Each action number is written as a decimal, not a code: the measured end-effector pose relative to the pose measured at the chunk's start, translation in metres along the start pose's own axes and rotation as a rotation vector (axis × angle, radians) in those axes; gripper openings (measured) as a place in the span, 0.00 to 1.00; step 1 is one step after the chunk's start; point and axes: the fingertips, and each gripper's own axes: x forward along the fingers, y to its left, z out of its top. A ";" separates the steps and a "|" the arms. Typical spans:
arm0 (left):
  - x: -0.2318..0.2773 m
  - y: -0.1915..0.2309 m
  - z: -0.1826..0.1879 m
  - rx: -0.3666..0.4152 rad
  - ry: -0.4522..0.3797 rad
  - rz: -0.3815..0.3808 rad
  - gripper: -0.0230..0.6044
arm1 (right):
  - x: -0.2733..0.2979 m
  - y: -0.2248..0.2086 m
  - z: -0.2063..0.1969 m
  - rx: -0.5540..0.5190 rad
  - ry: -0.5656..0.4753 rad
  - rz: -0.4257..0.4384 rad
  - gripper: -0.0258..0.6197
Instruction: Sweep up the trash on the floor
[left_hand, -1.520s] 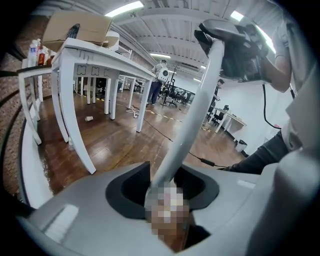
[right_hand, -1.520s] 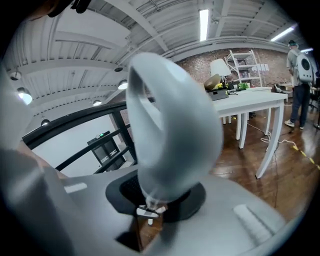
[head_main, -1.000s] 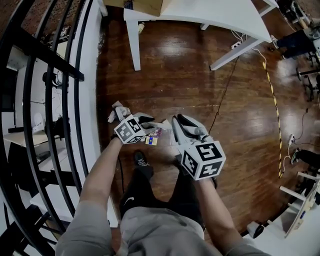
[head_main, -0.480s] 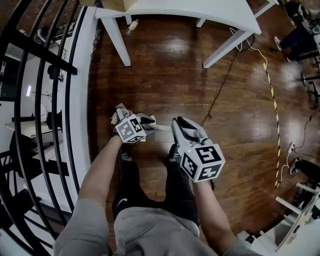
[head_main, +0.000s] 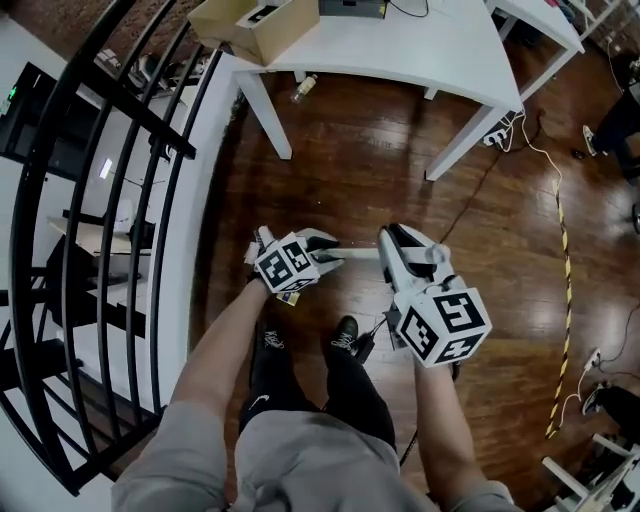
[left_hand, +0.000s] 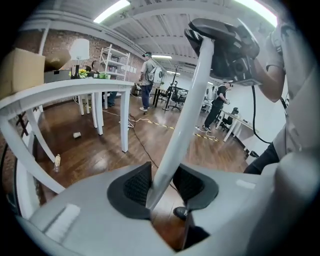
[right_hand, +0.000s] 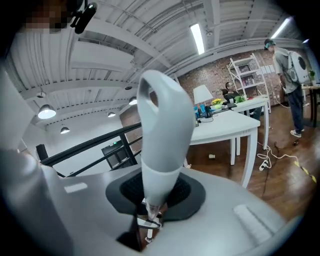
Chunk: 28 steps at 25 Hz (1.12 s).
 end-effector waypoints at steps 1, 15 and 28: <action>0.004 -0.003 0.011 0.007 -0.014 -0.003 0.25 | -0.007 -0.004 0.007 -0.006 -0.011 -0.007 0.13; 0.095 -0.033 0.007 0.034 -0.109 -0.175 0.26 | -0.023 -0.030 -0.041 -0.042 0.022 -0.187 0.13; 0.047 0.011 -0.059 -0.016 -0.090 -0.147 0.27 | 0.043 0.021 -0.068 -0.008 0.087 -0.144 0.13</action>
